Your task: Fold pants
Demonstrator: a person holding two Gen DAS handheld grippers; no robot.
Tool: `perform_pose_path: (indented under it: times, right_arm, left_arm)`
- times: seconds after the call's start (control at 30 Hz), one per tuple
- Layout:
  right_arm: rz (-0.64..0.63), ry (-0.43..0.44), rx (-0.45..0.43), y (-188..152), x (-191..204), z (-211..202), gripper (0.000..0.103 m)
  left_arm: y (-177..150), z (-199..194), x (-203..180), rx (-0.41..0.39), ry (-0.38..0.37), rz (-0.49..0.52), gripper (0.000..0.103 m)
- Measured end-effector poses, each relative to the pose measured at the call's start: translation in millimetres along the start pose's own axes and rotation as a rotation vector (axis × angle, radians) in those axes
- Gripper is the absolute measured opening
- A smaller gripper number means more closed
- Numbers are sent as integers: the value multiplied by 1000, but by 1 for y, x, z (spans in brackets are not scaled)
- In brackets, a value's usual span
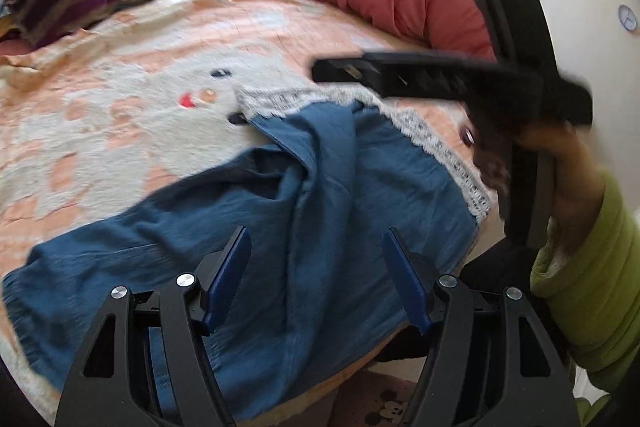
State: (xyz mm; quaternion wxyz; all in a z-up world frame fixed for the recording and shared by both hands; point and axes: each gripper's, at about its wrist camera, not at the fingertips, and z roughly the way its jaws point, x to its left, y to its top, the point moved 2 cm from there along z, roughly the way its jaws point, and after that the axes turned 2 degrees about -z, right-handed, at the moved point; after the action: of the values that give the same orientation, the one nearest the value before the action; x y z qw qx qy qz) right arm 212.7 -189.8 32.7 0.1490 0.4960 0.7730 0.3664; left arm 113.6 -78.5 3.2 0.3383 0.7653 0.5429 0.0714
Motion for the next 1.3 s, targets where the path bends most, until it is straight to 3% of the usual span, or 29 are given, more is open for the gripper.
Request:
perform_pose_path:
  times: [0.27,0.5,0.6,0.63,0.67,0.7,0.73,1.0,1.07,1.13,1.3]
  right_arm:
    - [-1,-18,134,32,0,79,68]
    - [-27,-67,214,38,8,124,68]
    - [-50,-119,243,35,8,143,65]
    - [-52,-124,249,32,6,149,40]
    - [-50,-122,256,30,4,152,25]
    - [-47,-125,269,27,0,155,13]
    - [-35,-116,259,26,-4,152,8]
    - [106,-62,112,40,-39,95,6]
    - [126,-57,90,40,-46,82,6]
    - [150,-55,65,37,-56,63,6]
    - [172,-74,-6,33,-71,21,6]
  left_arm:
    - [-9,35,4,19,16,-22,47]
    - [-13,42,6,35,-38,-38,18]
    - [-17,41,-5,36,-44,2,18]
    - [-17,41,-7,35,-41,12,18]
    - [-18,41,-9,32,-37,21,18]
    - [-18,41,-10,29,-34,25,18]
    - [-18,40,-10,26,-35,26,18]
    - [-18,38,-4,7,-41,18,19]
    - [-19,34,-3,-4,-43,22,23]
    - [-20,31,-3,-14,-42,24,40]
    - [-17,27,2,-47,-27,45,41]
